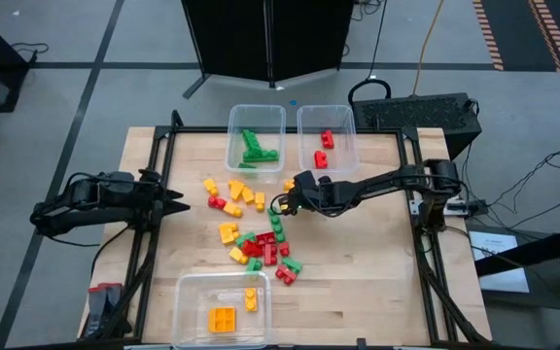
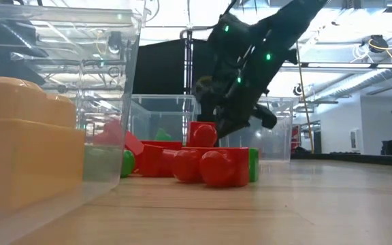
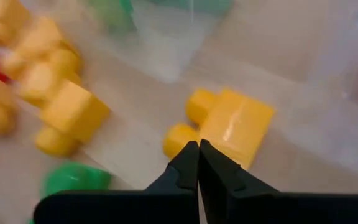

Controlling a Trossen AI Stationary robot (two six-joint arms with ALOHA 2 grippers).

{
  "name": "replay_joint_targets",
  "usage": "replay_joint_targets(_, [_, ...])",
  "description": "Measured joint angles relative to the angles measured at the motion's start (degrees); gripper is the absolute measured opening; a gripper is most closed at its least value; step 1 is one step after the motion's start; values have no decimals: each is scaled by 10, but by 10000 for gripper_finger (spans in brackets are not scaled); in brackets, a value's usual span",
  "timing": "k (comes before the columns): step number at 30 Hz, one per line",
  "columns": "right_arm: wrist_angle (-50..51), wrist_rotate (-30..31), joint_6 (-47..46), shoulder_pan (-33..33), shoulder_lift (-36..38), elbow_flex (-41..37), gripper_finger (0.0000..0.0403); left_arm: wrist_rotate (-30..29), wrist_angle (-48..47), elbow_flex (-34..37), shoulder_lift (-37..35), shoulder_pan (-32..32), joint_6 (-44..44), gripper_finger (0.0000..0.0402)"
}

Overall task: Sort blocks
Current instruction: Put the yellow game piece into the bottom transparent bin

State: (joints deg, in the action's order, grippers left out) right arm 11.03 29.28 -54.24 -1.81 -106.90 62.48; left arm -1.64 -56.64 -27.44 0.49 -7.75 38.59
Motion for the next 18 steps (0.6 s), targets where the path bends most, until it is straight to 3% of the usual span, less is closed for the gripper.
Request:
replay_joint_targets(6, [-29, -8, -36, 0, -40, 1, 1, -4, 0, 0, 0, 0, 0, 210])
replay_joint_targets(11, [-38, -74, -49, 21, -43, 3, 1, -3, 0, 0, 0, 0, 3, 210])
replay_joint_targets(18, [57, -88, -140, 94, 6, -1, 0, 1, 0, 0, 0, 0, 15, 210])
